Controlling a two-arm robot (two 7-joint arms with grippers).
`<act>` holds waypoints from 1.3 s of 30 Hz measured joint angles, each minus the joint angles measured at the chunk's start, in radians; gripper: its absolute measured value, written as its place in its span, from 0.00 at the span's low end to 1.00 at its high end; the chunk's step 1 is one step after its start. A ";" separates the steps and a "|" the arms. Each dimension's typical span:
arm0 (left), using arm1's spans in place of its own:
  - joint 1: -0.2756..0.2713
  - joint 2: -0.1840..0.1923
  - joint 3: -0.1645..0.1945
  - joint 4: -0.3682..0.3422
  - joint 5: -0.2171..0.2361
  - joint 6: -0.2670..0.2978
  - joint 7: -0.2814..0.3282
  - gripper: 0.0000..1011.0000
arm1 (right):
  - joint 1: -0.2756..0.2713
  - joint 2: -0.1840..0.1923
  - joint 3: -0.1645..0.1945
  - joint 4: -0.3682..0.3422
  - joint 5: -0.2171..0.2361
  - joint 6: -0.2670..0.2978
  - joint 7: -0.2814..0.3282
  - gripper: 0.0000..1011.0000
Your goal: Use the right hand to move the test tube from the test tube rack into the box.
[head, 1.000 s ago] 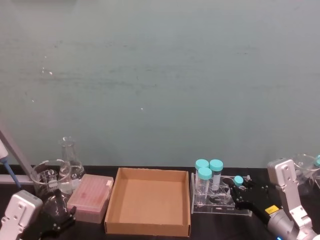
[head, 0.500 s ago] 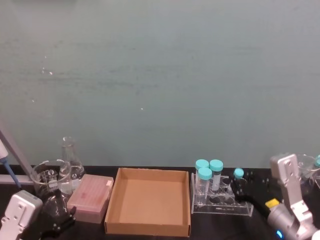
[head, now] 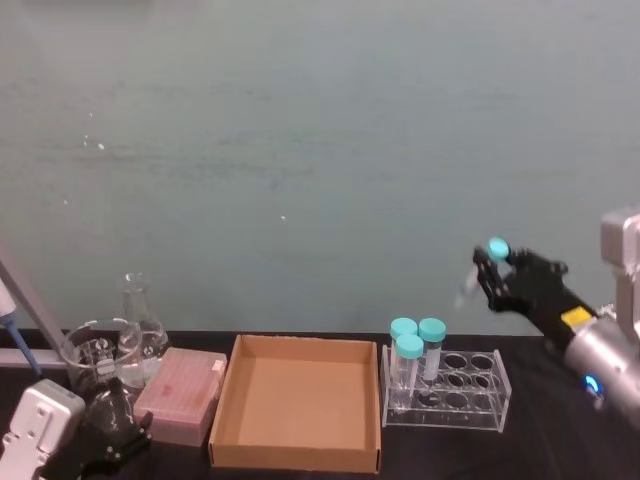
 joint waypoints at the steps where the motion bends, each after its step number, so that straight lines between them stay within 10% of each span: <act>1: 0.000 0.000 0.000 0.000 0.000 0.000 0.000 0.99 | 0.014 -0.005 0.000 -0.009 0.001 0.001 0.013 0.26; 23: 0.000 0.000 0.000 0.000 0.000 0.000 0.000 0.99 | 0.253 -0.234 -0.197 0.277 -0.095 0.073 0.096 0.26; 39: 0.000 0.000 0.000 0.000 0.000 0.000 0.000 0.99 | 0.334 -0.333 -0.253 0.501 -0.188 0.158 0.070 0.26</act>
